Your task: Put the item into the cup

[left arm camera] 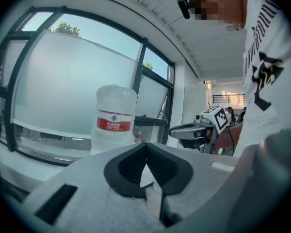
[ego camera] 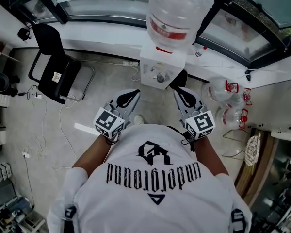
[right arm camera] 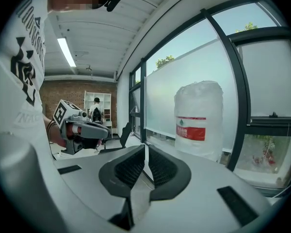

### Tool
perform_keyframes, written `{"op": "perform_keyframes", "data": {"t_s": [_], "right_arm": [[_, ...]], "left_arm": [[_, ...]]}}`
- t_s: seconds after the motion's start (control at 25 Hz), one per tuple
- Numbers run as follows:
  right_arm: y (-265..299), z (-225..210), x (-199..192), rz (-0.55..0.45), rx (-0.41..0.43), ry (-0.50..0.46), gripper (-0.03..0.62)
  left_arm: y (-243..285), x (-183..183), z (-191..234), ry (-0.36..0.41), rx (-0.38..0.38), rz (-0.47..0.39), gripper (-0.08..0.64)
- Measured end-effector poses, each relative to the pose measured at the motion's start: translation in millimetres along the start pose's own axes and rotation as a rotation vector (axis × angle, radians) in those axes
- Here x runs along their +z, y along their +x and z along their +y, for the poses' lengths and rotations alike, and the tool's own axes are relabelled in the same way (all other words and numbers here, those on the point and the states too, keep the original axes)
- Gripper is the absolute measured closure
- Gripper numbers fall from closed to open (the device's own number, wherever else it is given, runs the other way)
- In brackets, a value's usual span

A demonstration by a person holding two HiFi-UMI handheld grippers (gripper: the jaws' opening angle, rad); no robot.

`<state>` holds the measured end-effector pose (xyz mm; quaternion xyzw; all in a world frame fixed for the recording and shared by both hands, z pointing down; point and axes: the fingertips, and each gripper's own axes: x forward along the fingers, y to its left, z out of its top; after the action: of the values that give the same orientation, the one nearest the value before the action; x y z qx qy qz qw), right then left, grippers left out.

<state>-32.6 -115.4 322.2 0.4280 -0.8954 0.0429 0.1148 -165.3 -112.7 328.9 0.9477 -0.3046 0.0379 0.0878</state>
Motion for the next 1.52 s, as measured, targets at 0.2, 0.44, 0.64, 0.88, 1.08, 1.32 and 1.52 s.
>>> {"op": "perform_keyframes", "data": {"t_s": [0.2, 0.44, 0.64, 0.88, 1.08, 1.32, 1.52], "right_arm": [[-26.2, -14.9, -12.8, 0.004, 0.006, 0.028, 0.558], [-85.2, -31.2, -37.7, 0.012, -0.002, 0.059, 0.558], [-137.5, -39.3, -49.4, 0.014, 0.023, 0.074, 0.558], [-180.9, -39.0, -61.7, 0.018, 0.082, 0.062, 0.56], [-203.8, -28.7, -66.9, 0.019, 0.116, 0.056, 0.561], [-219.8, -12.5, -66.8, 0.014, 0.115, 0.057, 0.561], [-233.9, 5.0, -71.1, 0.025, 0.091, 0.05, 0.563]], "left_arm": [[26.6, -7.0, -25.1, -0.014, 0.013, 0.01, 0.545], [60.3, -14.4, -86.6, -0.013, -0.012, 0.021, 0.545], [67.0, -18.3, -140.7, -0.019, -0.001, 0.023, 0.545], [53.1, -30.8, -185.3, -0.018, 0.068, 0.029, 0.545], [32.5, -35.5, -201.7, -0.023, 0.141, 0.028, 0.545], [16.3, -31.8, -217.5, -0.003, 0.132, 0.026, 0.545], [8.5, -30.2, -225.8, 0.01, 0.081, 0.018, 0.545]]}}
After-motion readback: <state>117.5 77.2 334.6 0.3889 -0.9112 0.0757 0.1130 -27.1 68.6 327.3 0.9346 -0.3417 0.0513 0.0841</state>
